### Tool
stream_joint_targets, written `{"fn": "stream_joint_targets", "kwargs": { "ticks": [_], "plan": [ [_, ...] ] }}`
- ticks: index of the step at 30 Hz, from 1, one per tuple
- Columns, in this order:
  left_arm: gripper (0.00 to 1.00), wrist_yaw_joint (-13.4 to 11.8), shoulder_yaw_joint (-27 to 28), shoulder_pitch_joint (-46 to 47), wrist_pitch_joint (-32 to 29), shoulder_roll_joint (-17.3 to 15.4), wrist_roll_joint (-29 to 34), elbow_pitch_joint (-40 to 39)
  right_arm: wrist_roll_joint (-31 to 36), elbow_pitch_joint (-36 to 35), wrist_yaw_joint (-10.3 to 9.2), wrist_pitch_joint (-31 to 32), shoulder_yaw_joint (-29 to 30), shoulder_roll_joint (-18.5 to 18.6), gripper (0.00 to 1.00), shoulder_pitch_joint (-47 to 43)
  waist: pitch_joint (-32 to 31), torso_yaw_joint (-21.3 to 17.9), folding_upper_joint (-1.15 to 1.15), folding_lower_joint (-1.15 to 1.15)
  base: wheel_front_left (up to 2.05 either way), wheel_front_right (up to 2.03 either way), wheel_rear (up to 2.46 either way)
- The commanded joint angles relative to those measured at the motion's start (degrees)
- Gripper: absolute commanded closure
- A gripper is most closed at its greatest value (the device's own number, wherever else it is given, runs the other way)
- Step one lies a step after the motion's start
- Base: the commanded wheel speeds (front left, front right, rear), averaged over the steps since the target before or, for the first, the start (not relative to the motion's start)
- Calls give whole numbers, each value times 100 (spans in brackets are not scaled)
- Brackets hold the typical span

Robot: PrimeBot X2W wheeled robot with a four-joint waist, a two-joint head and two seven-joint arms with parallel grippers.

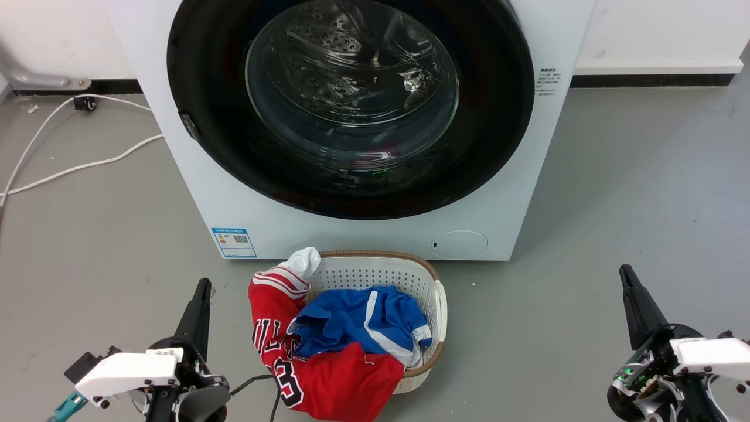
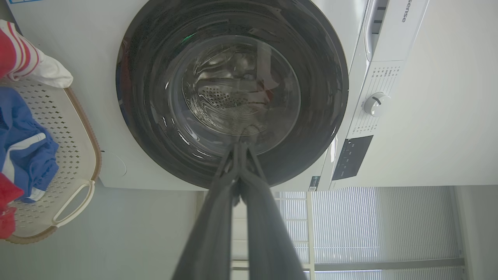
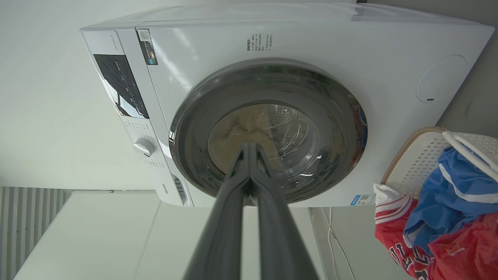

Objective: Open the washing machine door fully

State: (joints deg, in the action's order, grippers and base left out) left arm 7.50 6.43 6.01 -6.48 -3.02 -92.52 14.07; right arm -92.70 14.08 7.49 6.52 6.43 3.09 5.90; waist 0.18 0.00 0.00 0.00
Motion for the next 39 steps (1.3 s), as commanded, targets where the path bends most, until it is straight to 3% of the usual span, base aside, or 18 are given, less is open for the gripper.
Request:
{"fn": "stream_joint_targets", "kwargs": {
  "ticks": [1,14,15,26,39],
  "plan": [
    [100,18,23,49,-18,13,15,4,46,6,0,9,7,-19,100,72,0,0,0,0,0,0,0],
    [100,18,25,49,-21,14,18,4,49,6,0,12,8,-21,100,73,0,0,0,0,0,0,0],
    [0,0,2,0,1,1,1,-1,2,0,0,-1,3,-2,0,0,0,0,0,0,0,0,0],
    [0,-2,-53,-204,195,19,180,45,205,108,-1,-188,-23,-14,0,-226,3,2,0,0,0,0,0],
    [0,-212,-24,-268,542,17,1474,-411,1671,-330,0,-538,21,-15,0,-350,19,10,0,0,0,0,0]
  ]
}}
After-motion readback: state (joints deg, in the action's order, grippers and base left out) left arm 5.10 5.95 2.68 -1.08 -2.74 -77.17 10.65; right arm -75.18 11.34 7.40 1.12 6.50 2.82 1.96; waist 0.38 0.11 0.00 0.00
